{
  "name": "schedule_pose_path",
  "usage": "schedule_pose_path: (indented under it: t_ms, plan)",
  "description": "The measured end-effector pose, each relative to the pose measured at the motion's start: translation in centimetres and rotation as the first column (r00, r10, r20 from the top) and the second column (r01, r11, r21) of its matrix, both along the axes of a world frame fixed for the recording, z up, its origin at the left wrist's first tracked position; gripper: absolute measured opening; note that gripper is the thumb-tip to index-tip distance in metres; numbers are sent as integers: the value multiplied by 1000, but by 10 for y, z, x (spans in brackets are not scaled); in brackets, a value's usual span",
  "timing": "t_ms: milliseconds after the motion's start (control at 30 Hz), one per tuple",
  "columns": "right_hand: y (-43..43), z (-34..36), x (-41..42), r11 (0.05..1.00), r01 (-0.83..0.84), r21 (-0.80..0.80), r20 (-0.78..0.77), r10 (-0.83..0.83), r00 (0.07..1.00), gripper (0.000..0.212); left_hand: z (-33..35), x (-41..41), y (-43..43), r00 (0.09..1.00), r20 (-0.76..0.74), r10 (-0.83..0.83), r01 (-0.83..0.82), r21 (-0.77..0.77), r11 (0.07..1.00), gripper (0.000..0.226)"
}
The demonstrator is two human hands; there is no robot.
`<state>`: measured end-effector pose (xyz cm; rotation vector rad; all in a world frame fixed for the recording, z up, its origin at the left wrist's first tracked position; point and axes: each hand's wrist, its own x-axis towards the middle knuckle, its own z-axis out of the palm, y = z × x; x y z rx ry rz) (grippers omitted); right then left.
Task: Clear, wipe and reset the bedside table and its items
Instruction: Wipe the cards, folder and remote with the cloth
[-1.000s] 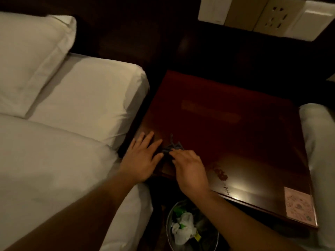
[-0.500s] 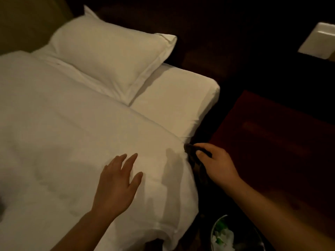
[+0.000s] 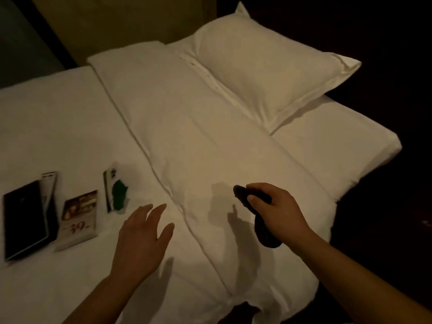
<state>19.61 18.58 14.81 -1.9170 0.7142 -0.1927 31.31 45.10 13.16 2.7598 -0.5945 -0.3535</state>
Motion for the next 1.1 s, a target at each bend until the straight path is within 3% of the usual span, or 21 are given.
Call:
schedule_pose_path:
  t_ms: [300, 467, 767, 900, 967, 1100]
  plan:
    - [75, 11, 81, 986, -166, -26, -14, 166, 986, 21, -9, 35, 90, 981, -57, 184, -186, -27, 982, 50]
    - [126, 7, 124, 964, -265, 4, -33, 265, 964, 21, -25, 62, 145, 913, -147, 381, -392, -54, 918, 43]
    - [180, 6, 186, 945, -326, 28, -92, 327, 940, 20, -68, 129, 207, 623, -337, 706, -770, -106, 629, 51]
    - [194, -6, 195, 944, -326, 50, -97, 330, 939, 19, -97, 150, 210, 335, -541, 772, -941, -143, 308, 58]
    - [199, -12, 199, 943, -325, 75, -91, 331, 939, 20, -107, 159, 210, 261, -606, 751, -965, -163, 204, 50]
    - [208, -18, 216, 930, -347, 125, -65, 357, 932, 22, -115, 174, 210, 265, -623, 736, -958, -85, 273, 46]
